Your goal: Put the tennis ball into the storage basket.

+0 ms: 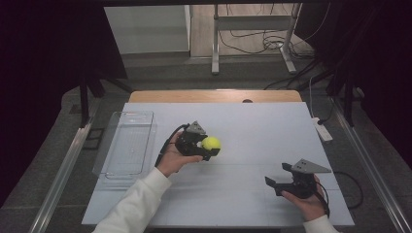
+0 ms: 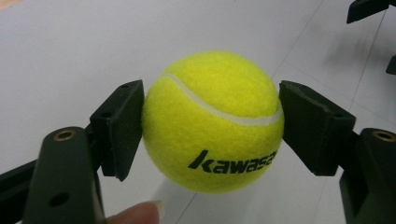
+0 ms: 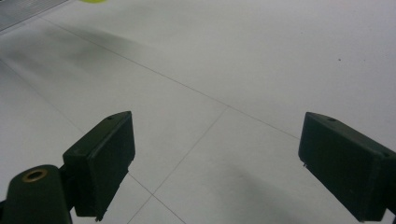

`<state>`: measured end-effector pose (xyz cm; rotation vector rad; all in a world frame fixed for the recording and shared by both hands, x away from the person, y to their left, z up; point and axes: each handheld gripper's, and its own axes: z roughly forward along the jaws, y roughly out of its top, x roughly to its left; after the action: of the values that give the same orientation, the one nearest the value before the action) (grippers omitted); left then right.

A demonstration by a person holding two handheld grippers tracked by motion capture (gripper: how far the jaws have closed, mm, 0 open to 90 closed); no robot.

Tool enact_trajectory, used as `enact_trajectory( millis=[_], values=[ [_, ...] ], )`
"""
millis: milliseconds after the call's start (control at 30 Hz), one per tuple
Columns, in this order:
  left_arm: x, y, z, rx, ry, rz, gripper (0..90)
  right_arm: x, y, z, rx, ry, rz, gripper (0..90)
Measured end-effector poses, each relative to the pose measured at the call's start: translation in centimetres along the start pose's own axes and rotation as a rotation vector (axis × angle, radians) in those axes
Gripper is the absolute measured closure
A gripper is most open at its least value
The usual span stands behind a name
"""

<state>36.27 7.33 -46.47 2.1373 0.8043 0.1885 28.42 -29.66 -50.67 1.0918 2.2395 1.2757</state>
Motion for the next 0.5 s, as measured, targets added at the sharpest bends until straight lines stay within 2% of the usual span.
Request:
enact_trajectory(
  millis=[500],
  values=[
    [0.12,-0.82,-1.07,-0.012,0.012,-0.002,26.1,-0.02,0.01,-0.03,0.0,-0.006,0.002,10.8]
  ],
)
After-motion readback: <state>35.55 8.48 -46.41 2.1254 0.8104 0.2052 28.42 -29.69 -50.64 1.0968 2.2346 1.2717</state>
